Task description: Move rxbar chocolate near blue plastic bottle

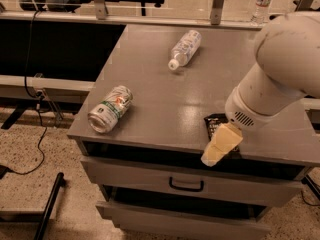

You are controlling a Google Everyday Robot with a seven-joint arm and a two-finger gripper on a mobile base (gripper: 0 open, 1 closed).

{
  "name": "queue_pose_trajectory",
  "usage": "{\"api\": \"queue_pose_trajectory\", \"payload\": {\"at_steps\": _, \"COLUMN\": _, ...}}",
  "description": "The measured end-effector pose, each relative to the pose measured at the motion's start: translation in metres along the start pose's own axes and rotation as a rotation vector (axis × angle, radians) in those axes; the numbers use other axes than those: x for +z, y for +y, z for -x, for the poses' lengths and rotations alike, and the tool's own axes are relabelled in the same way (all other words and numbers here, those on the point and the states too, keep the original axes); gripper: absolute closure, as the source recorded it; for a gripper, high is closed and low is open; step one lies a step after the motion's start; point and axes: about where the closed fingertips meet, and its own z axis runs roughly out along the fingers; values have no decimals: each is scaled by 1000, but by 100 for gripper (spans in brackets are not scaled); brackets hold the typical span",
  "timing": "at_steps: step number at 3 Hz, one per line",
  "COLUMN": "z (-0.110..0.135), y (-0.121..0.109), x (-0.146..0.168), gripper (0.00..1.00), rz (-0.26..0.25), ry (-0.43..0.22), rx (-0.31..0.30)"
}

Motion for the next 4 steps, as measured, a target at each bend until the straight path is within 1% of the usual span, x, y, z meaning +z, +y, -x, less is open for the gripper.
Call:
{"api": "queue_pose_trajectory", "payload": {"at_steps": 2, "z": 1, "y": 8, "x": 12, "gripper": 47, "rz": 33, "ry": 8, "rx": 12}}
{"api": "queue_pose_trajectory", "payload": {"at_steps": 3, "z": 2, "y": 8, "x": 9, "gripper": 70, "rz": 28, "ry": 17, "rx": 26}}
{"api": "queue_pose_trajectory", "payload": {"at_steps": 4, "z": 4, "y": 6, "x": -3, "gripper": 93, "rz": 9, "ry": 21, "rx": 22}}
